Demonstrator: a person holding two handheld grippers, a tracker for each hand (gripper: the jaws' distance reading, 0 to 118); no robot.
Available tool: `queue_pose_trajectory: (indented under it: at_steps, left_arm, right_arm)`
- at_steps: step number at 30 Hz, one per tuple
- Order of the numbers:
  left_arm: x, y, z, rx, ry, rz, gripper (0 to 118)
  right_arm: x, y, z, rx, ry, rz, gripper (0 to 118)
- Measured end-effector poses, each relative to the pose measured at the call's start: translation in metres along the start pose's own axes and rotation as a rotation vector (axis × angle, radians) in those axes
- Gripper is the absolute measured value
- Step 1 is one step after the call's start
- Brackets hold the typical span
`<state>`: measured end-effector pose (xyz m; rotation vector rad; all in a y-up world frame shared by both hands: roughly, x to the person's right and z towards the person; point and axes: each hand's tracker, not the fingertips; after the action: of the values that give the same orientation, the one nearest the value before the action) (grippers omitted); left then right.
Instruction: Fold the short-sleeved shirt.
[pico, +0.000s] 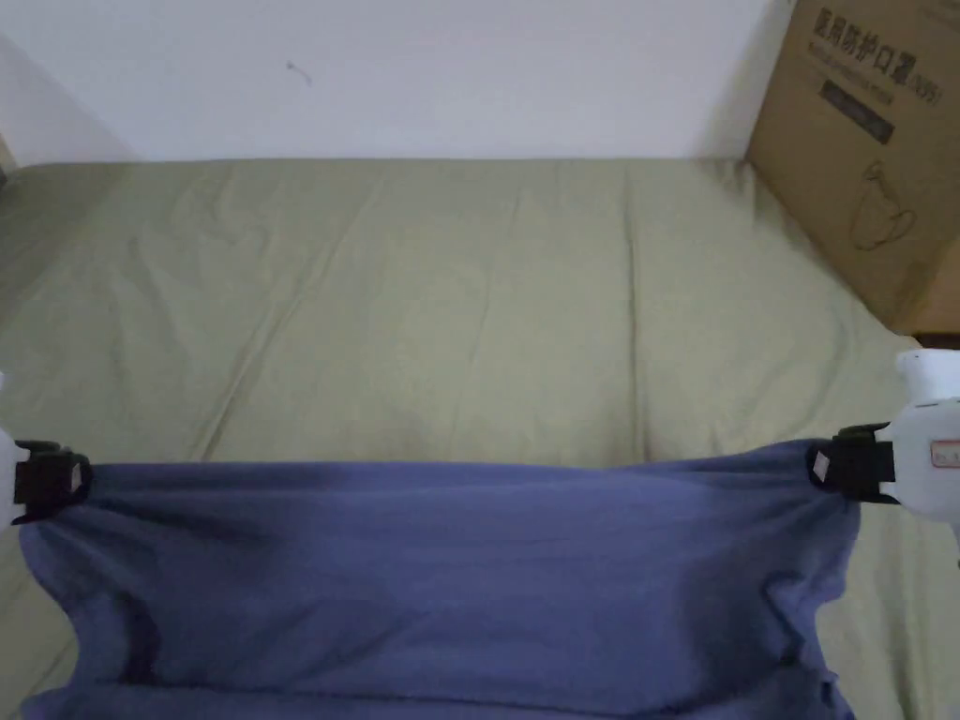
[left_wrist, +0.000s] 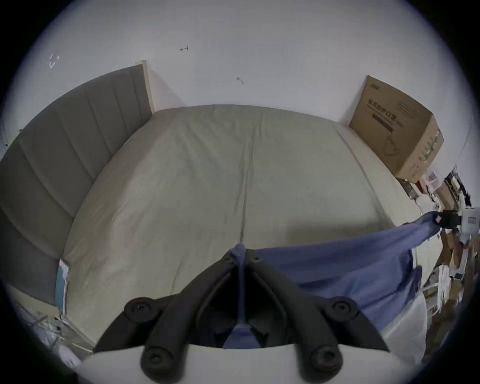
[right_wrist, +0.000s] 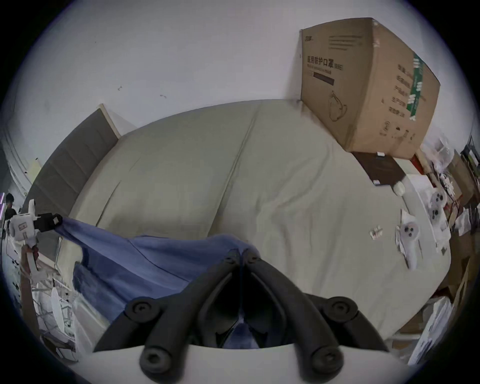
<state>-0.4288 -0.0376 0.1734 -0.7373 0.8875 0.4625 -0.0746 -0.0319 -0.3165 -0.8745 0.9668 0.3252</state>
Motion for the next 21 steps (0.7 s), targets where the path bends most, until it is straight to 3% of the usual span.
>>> queue_pose_trajectory:
  at_steps: [10,16,17,19,20,21]
  left_arm:
    - [-0.015,-0.130,0.019,-0.156,-0.016,0.043,2]
    - [-0.021,-0.156,0.009,-0.185,0.005,0.065,5]
    - [-0.020,-0.156,0.010,-0.190,0.017,0.067,12]
    - [-0.020,-0.154,0.013,-0.193,0.044,0.059,60]
    - [-0.021,-0.153,0.015,-0.190,0.044,0.060,88]
    - [-0.022,-0.150,0.018,-0.189,0.036,0.067,114]
  right_arm:
    - [0.021,-0.152,0.008,-0.209,-0.006,-0.066,0]
    - [0.026,-0.180,0.000,-0.193,0.010,-0.162,0]
    - [0.027,-0.179,-0.002,-0.188,0.010,-0.158,4]
    - [0.024,-0.175,0.003,-0.179,-0.026,-0.122,51]
    - [0.023,-0.173,0.005,-0.170,-0.046,-0.094,68]
    - [0.020,-0.169,0.013,-0.161,-0.066,-0.075,72]
